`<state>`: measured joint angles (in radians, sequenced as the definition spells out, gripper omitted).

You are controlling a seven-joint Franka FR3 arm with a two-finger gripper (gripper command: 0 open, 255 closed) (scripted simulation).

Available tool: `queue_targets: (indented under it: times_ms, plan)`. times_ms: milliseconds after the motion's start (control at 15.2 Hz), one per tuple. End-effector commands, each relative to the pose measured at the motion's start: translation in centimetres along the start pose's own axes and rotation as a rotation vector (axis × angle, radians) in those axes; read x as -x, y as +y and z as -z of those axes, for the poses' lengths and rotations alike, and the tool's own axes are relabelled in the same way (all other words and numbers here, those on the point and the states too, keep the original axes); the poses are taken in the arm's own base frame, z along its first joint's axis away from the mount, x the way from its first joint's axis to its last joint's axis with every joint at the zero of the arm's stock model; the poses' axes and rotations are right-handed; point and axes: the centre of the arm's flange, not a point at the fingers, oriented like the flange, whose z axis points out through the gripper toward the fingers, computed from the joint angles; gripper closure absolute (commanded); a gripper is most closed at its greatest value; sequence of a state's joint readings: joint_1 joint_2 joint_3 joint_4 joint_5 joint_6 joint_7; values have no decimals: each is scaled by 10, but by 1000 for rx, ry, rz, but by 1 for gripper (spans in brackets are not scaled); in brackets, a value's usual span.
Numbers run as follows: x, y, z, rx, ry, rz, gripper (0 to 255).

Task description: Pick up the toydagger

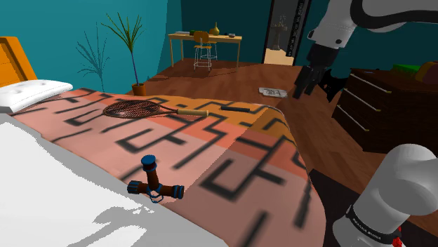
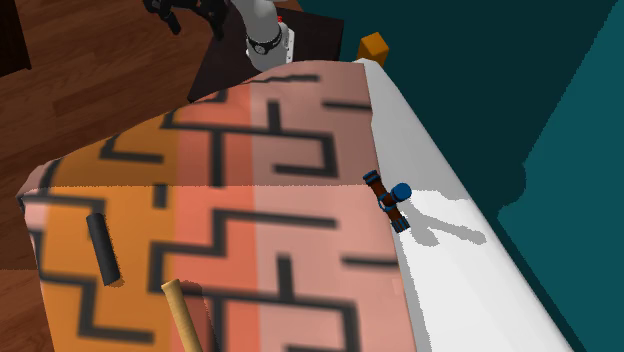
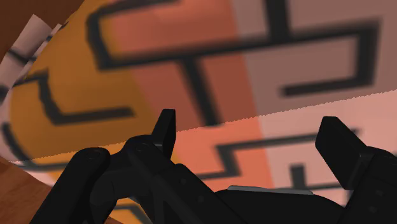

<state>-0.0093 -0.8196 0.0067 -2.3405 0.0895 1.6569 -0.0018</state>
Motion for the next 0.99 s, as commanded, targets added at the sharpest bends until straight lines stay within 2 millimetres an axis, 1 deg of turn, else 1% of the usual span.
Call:
queue_targets:
  times_ms: [0, 924]
  plan:
    - [0, 0, 0, 0, 0, 0, 0]
    - [-59, -174, -57, 36, -53, -29, 0]
